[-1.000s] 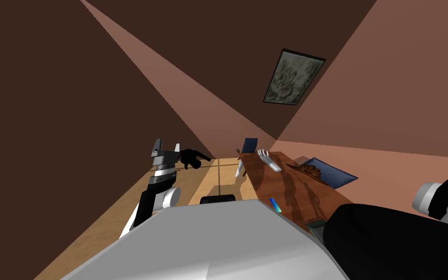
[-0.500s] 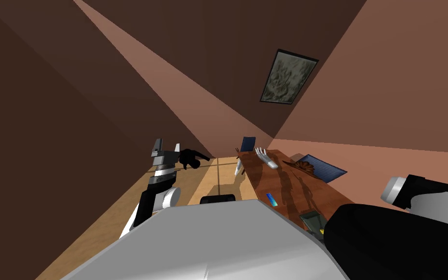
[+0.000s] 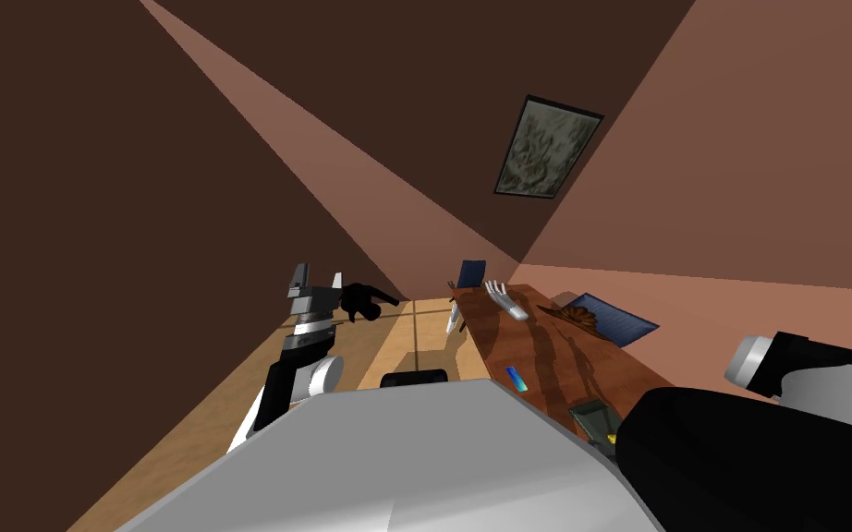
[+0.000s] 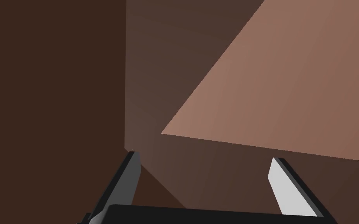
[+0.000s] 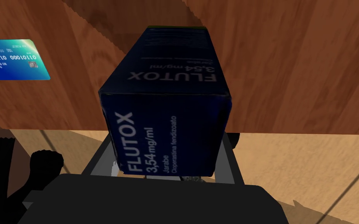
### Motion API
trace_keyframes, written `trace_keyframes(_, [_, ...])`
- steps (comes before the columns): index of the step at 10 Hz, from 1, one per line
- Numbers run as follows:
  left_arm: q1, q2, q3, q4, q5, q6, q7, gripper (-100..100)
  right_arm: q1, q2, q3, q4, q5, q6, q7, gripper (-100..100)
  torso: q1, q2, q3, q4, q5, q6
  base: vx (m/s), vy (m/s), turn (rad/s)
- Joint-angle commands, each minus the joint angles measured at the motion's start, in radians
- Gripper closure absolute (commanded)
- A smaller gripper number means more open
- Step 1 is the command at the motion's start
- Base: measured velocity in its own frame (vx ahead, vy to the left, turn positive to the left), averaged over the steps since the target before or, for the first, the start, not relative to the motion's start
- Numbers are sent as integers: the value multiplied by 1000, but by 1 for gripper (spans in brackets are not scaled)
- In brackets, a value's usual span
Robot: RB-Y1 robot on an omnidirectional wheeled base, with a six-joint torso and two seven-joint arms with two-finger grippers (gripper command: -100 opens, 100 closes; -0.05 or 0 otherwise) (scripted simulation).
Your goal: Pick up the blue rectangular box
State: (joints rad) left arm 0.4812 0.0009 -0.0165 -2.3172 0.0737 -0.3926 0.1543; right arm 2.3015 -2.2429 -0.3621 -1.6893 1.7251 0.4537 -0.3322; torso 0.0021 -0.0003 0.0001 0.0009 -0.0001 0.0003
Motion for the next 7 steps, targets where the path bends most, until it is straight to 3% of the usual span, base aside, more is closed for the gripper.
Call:
trace_keyframes(1, [0, 0, 0, 0, 0, 0, 0, 0, 0, 0, 0, 0, 0, 0, 0, 0, 0, 0, 0, 0, 0, 0, 0, 0, 0])
trace_keyframes(2, [0, 0, 0, 0, 0, 0, 0, 0, -6, 30, 19, -12, 24, 11, -4, 100, 0, 0, 0, 0, 0, 0, 31, -5, 75])
trace_keyframes(5, [0, 0, 0, 0, 0, 0, 0, 0, 3, 75, 43, -32, 50, 36, 6, 100, 1, -3, -2, 0, 1, 0, 47, 0, 58])
trace_keyframes(6, [0, 0, 0, 0, 0, 0, 0, 0, 2, 62, 39, -22, 49, 35, -3, 100, 1, -3, -2, -1, 1, 0, 15, 0, 6])
trace_keyframes(7, [0, 0, 0, 0, 0, 0, 0, 0, 2, 63, 40, -22, 51, 37, -4, 0, 1, -2, -1, 0, 1, 0, 0, 0, 0])
